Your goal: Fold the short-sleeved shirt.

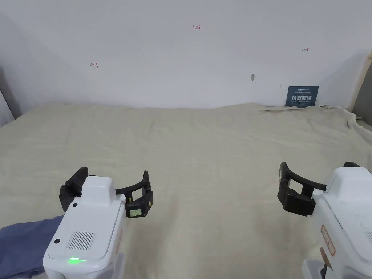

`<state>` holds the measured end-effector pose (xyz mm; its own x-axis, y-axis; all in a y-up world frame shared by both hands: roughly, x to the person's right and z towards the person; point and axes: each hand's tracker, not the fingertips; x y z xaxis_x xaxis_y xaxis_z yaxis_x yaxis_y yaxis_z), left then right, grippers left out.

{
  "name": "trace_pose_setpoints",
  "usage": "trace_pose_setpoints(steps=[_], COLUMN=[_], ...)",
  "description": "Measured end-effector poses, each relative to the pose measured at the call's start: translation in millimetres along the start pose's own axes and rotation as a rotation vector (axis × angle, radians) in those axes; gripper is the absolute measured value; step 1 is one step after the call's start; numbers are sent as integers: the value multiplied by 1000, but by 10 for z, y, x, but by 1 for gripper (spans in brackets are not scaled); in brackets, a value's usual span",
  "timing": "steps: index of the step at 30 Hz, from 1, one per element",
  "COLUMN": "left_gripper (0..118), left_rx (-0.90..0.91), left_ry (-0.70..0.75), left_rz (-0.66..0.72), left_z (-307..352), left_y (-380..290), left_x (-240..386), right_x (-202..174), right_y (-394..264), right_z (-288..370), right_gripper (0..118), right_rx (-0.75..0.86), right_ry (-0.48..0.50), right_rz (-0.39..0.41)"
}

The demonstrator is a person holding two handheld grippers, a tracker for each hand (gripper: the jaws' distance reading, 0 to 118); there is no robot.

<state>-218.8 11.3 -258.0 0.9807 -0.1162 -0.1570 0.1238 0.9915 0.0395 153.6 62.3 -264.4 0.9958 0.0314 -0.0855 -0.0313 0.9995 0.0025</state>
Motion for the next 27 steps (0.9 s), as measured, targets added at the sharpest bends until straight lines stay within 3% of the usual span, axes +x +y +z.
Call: trace_pose_setpoints(steps=[27], left_gripper=[118], left_rx=[1], left_ry=[12], left_rz=[12], left_z=[-4], left_y=[20], left_x=[-58], right_x=[-27], right_y=[-5], right_z=[-2], right_gripper=[108], right_rx=[5], right_ry=[2], right_rz=[11])
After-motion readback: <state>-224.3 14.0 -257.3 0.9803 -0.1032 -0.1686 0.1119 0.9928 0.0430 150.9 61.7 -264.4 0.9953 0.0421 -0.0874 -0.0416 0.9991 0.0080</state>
